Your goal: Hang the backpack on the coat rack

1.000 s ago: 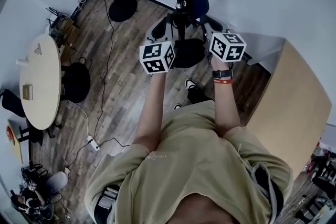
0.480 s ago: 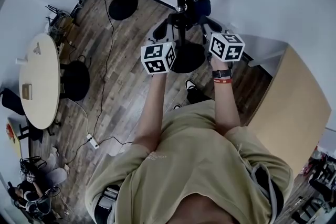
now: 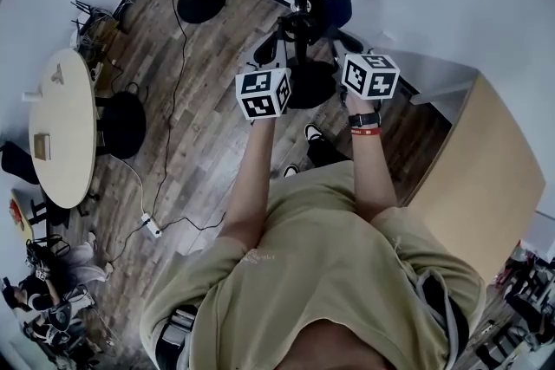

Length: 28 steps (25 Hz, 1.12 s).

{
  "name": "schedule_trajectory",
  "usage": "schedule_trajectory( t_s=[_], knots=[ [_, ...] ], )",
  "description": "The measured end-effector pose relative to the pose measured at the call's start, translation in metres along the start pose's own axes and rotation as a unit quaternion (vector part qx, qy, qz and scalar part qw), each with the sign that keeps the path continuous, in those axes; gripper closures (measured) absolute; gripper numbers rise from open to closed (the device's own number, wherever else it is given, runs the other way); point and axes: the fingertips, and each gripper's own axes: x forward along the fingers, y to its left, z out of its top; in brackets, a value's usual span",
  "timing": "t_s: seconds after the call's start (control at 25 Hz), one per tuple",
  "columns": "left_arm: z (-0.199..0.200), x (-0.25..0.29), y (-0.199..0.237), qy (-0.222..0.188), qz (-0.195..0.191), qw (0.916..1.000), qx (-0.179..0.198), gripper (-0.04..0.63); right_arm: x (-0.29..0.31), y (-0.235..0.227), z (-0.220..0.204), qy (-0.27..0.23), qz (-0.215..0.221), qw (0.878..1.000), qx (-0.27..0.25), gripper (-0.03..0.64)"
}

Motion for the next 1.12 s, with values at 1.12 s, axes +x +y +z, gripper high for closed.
schedule_trajectory(
  t_s=[1.12],
  knots=[
    [-0.105, 0.011, 0.016, 0.097, 0.008, 0.993, -0.067, 0.571, 0.012, -0.029, -0.09, 0.08, -0.023, 0.996, 0.037, 0.601]
  ],
)
